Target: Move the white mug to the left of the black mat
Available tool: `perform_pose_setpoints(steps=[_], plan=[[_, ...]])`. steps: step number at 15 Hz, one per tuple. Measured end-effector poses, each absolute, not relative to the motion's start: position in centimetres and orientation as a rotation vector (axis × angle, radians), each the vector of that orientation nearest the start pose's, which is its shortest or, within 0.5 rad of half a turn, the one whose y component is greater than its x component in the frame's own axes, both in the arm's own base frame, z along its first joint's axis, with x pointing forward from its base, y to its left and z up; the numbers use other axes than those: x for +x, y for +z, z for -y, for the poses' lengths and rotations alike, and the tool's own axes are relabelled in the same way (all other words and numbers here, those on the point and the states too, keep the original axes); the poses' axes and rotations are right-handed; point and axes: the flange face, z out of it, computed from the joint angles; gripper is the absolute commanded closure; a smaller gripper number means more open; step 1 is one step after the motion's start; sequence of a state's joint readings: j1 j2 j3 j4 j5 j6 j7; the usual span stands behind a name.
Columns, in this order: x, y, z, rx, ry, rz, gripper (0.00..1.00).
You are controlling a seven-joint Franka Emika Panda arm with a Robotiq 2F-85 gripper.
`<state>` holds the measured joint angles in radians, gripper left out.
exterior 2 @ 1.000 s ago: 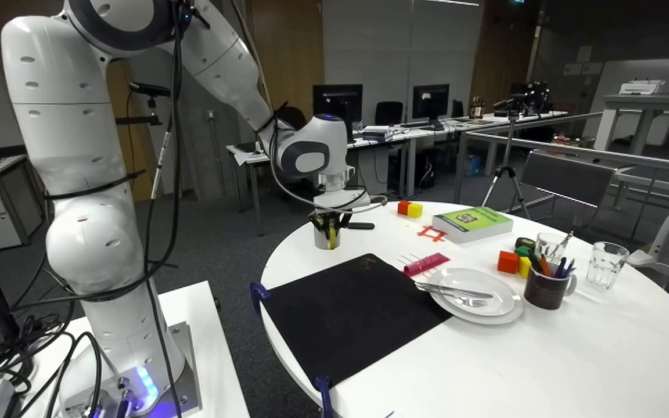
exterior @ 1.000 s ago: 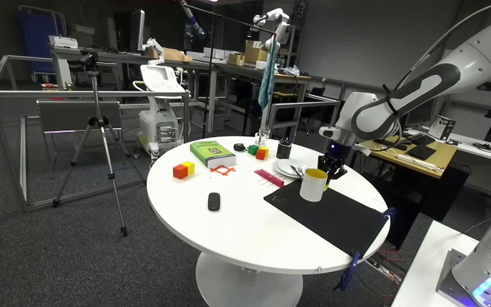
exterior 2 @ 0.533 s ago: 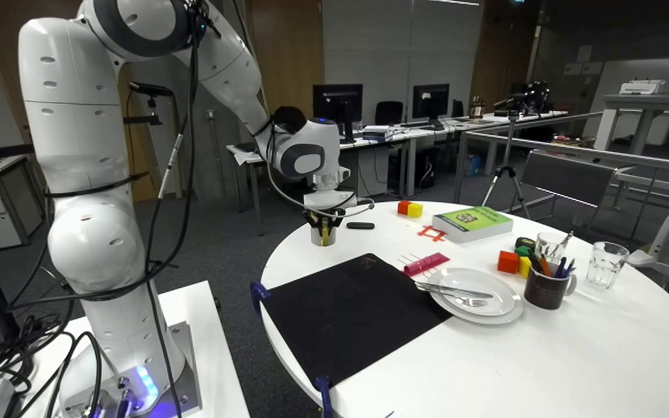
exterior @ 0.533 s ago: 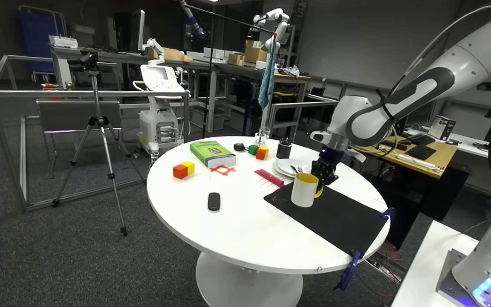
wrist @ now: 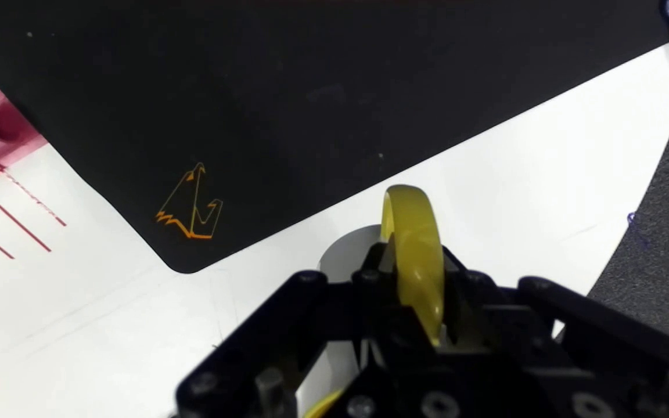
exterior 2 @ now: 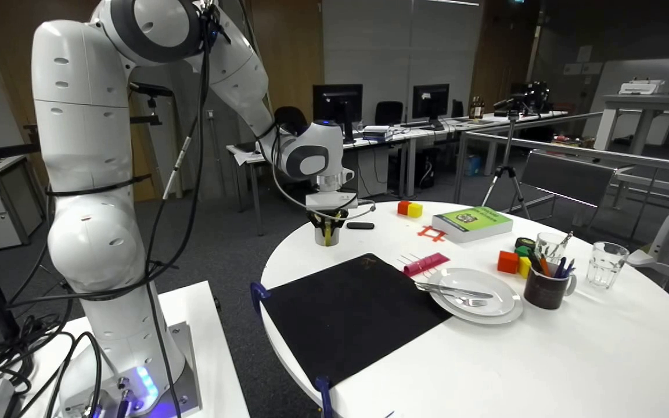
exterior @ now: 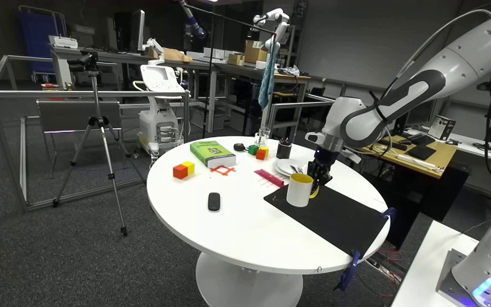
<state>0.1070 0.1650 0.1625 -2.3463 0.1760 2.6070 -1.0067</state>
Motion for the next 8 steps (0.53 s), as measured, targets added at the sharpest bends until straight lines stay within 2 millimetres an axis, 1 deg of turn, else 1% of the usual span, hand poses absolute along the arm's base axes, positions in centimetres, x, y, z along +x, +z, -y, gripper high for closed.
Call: perform_pose_setpoints(steps=[4,5,8], plan=[[50.61,27.24,-13.64,-2.583,-0.205,1.629,0.91],[50.61,27.24,-13.64,-2.583,-0.205,1.629,0.98],[50.52,26.74,-13.70,-2.586,-0.190,1.617,0.98]])
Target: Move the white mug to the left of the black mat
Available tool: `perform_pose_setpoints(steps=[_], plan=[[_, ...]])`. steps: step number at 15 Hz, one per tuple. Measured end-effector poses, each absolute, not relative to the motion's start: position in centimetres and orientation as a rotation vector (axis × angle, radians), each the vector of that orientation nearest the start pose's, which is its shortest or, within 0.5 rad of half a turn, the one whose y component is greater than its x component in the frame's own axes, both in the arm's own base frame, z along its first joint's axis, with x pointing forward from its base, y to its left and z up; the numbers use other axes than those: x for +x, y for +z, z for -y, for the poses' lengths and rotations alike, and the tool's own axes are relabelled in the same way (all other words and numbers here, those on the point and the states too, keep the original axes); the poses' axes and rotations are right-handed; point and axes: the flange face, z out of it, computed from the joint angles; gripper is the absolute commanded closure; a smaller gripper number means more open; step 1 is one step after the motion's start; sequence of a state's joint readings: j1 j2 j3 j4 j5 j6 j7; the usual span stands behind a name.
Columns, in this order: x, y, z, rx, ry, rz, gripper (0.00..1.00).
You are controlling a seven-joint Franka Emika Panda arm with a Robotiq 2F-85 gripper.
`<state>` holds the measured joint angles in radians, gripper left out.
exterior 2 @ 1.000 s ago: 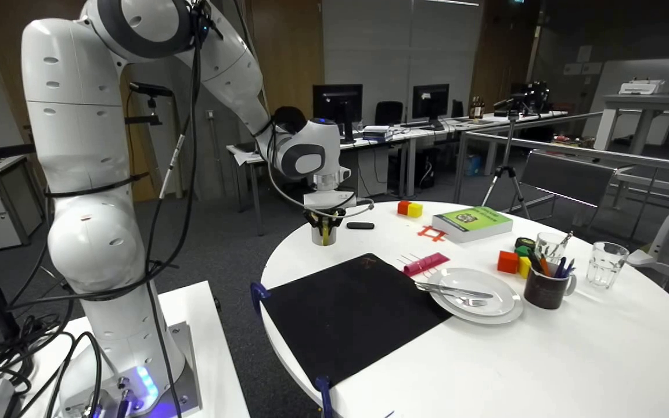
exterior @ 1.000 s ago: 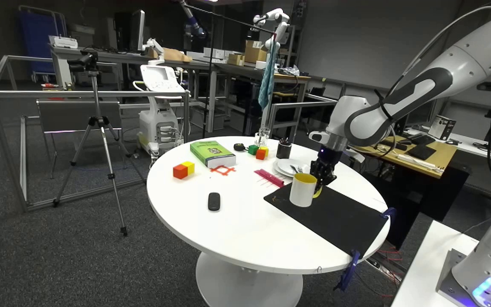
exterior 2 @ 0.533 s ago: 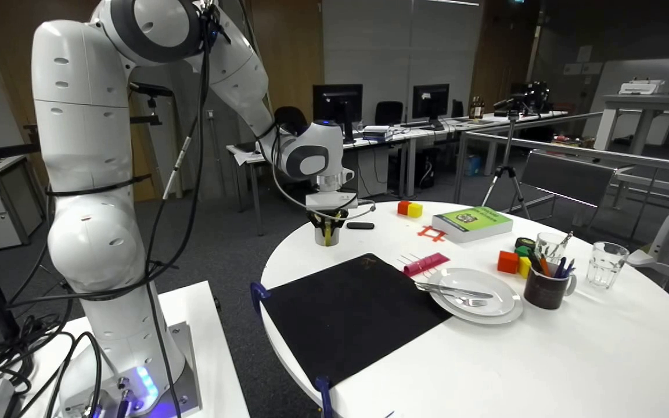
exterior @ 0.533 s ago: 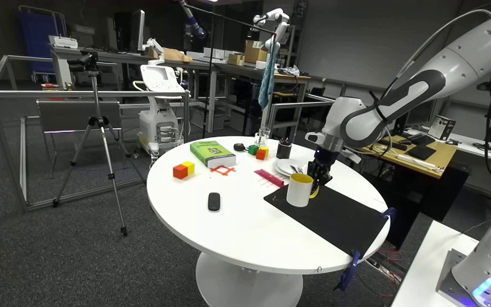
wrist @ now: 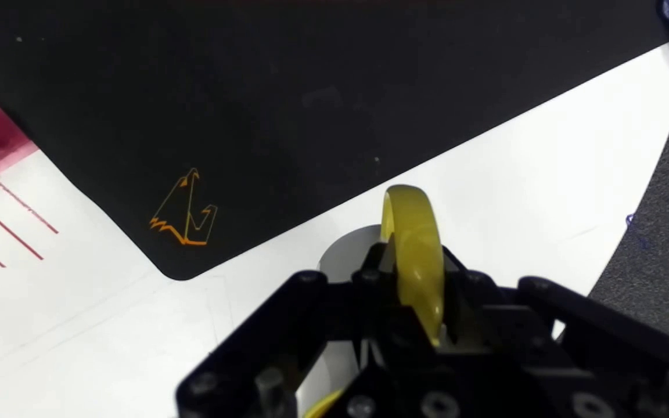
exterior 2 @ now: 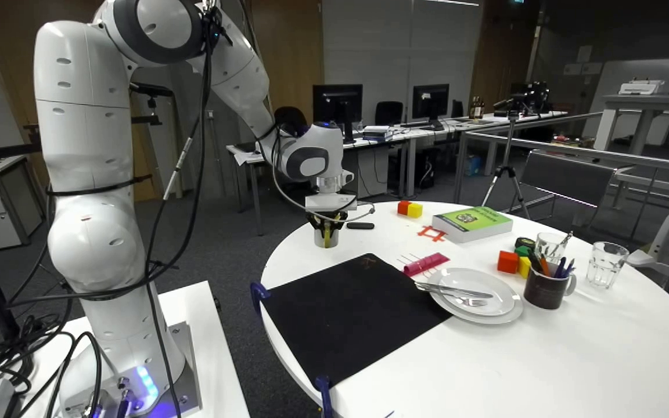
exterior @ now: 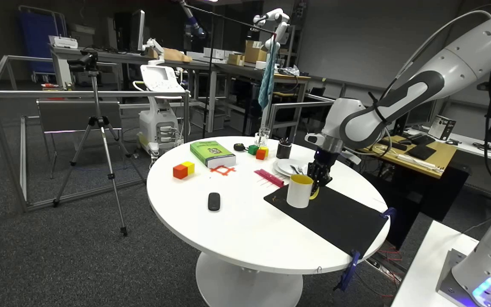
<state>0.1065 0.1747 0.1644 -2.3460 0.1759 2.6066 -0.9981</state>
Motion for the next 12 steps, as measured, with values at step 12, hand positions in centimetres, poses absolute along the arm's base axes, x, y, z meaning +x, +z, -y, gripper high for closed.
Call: perform_pose_setpoints(steps=[12], plan=[[52.5,23.1,-20.8,-2.965,-0.253,1.106,0.98]])
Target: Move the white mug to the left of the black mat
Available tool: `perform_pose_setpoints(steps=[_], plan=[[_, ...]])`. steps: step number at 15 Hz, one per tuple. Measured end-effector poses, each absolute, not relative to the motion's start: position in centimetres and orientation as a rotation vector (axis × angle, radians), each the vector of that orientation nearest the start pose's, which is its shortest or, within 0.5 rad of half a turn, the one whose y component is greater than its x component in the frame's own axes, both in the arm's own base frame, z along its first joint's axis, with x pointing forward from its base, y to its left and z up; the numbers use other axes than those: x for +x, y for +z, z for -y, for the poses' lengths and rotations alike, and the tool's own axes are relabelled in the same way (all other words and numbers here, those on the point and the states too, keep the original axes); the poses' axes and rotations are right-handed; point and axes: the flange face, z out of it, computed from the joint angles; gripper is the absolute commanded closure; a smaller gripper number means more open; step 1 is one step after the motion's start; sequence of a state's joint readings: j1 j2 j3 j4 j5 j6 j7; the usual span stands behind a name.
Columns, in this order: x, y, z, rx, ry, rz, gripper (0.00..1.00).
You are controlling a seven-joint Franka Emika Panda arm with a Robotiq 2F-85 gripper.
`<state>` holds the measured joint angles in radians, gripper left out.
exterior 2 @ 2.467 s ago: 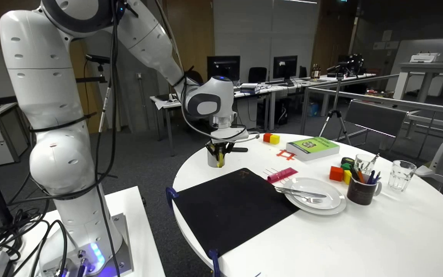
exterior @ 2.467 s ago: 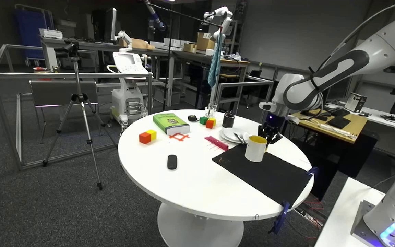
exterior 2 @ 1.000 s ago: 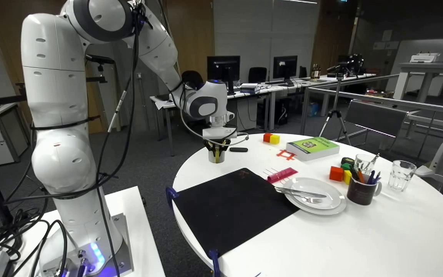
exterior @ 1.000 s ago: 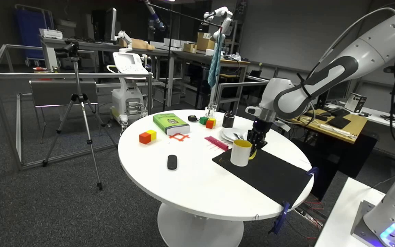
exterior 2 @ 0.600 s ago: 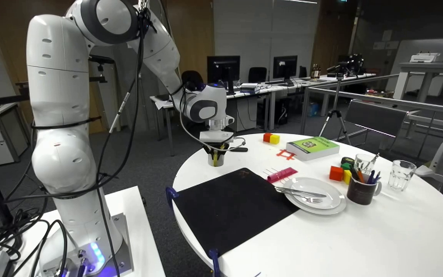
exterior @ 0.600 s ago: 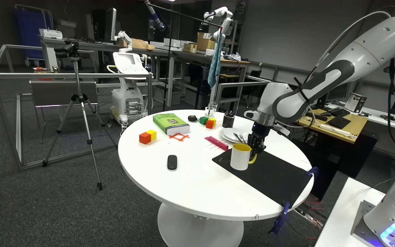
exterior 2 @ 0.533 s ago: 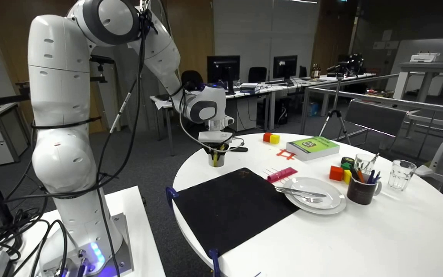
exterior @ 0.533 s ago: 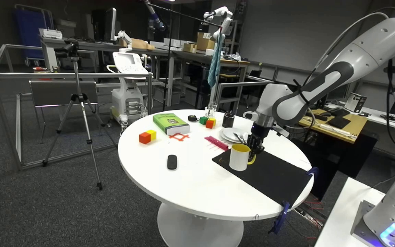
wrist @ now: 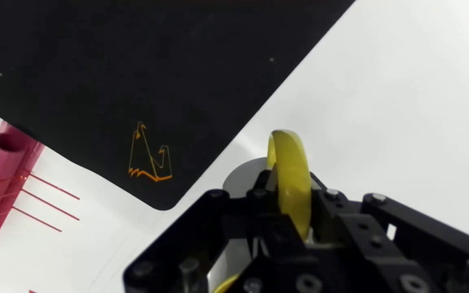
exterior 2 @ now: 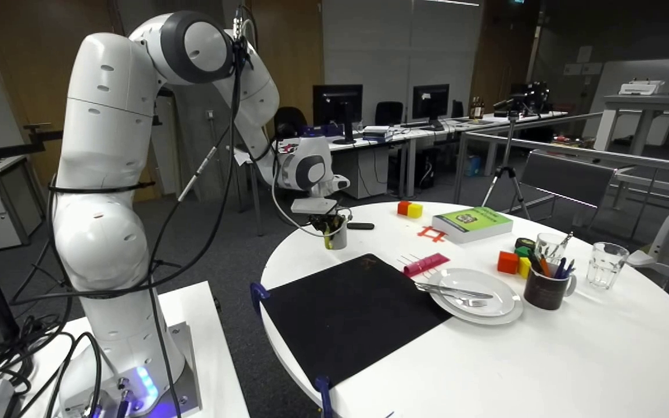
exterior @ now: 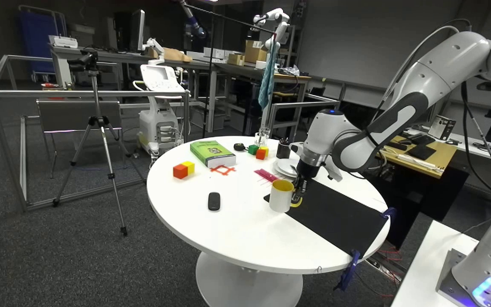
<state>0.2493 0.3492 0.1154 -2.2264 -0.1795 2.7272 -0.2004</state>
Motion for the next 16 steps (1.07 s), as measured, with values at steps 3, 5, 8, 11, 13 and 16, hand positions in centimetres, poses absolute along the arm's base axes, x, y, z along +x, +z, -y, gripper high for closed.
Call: perform_pose_setpoints(steps=[3,5,8,11,13,16], plan=[[53.7,22.5,-22.7,-3.028,-0.286,0.949,0.98],[54.5,22.0,-23.6,-3.059,-0.302,0.836,0.98],[55.6,21.5,-24.4,-3.092,-0.319,0.665,0.98],[56.4,21.1,-24.6,-3.110,-0.329,0.513,0.98],[56.9,20.8,-24.7,-3.114,-0.330,0.431,0.98],[57.4,20.4,-24.8,-3.108,-0.321,0.333,0.98]])
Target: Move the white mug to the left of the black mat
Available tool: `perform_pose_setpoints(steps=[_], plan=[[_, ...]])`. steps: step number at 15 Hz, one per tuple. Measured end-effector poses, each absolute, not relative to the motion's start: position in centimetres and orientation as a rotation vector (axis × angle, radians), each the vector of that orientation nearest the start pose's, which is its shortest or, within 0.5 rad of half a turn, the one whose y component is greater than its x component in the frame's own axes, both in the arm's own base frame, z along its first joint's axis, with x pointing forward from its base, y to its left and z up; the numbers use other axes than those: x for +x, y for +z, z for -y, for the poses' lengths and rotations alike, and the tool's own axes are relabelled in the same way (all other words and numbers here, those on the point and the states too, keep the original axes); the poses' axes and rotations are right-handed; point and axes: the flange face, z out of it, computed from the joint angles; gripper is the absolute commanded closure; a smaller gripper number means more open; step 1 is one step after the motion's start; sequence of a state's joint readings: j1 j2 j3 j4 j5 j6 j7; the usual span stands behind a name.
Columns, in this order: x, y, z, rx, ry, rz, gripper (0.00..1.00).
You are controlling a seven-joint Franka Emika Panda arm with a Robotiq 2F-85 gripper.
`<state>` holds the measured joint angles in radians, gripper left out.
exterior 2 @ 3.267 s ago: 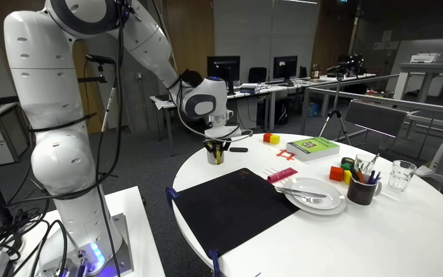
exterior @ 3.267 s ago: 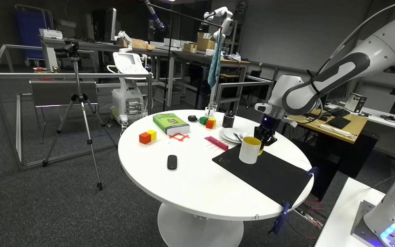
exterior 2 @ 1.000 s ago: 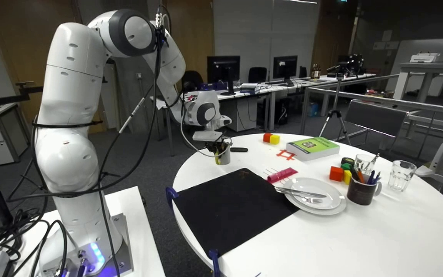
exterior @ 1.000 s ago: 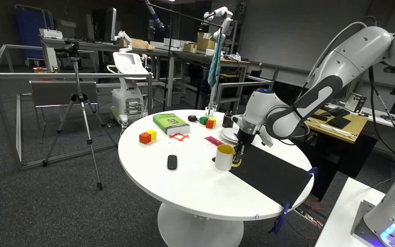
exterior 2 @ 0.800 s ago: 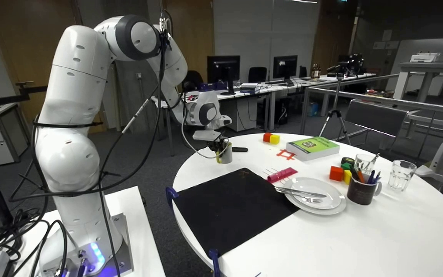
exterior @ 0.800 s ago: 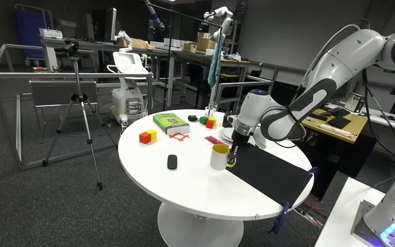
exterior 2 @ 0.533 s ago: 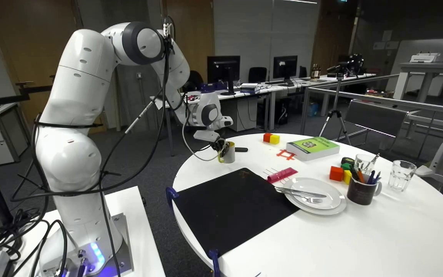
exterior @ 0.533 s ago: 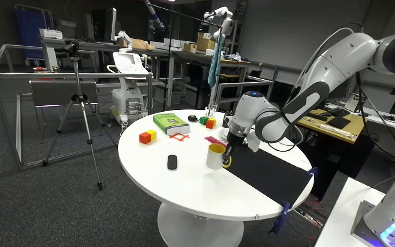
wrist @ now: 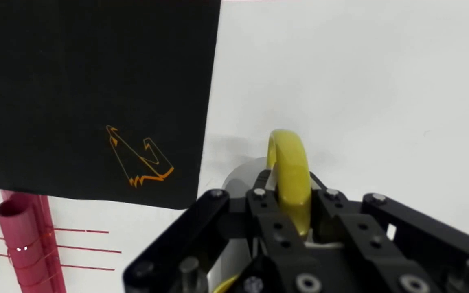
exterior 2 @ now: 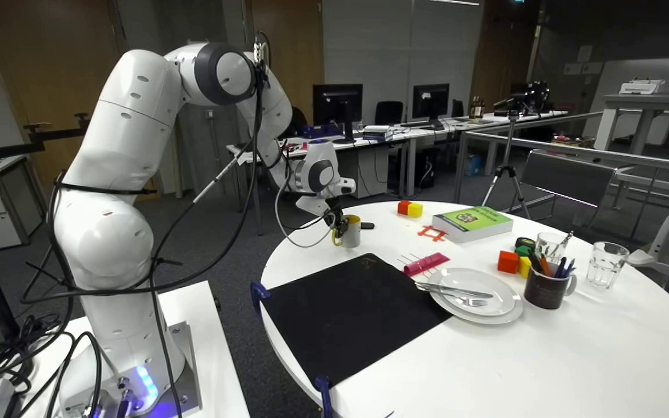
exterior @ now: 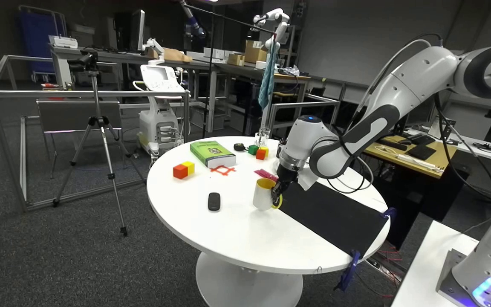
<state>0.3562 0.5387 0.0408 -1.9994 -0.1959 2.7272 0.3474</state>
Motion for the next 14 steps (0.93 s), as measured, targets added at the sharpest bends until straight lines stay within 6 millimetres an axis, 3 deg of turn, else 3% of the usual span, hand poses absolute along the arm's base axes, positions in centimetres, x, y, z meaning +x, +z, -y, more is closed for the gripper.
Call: perform_pose_setpoints(steps=[10,11,12,14], plan=[[58.2,18.5,-25.1,-3.081,-0.270,0.207,0.98],[58.2,18.3,-25.2,-3.081,-0.266,0.208,0.92],[58.2,18.1,-25.4,-3.081,-0.264,0.211,0.66],[58.3,17.9,-25.9,-3.080,-0.267,0.221,0.57]])
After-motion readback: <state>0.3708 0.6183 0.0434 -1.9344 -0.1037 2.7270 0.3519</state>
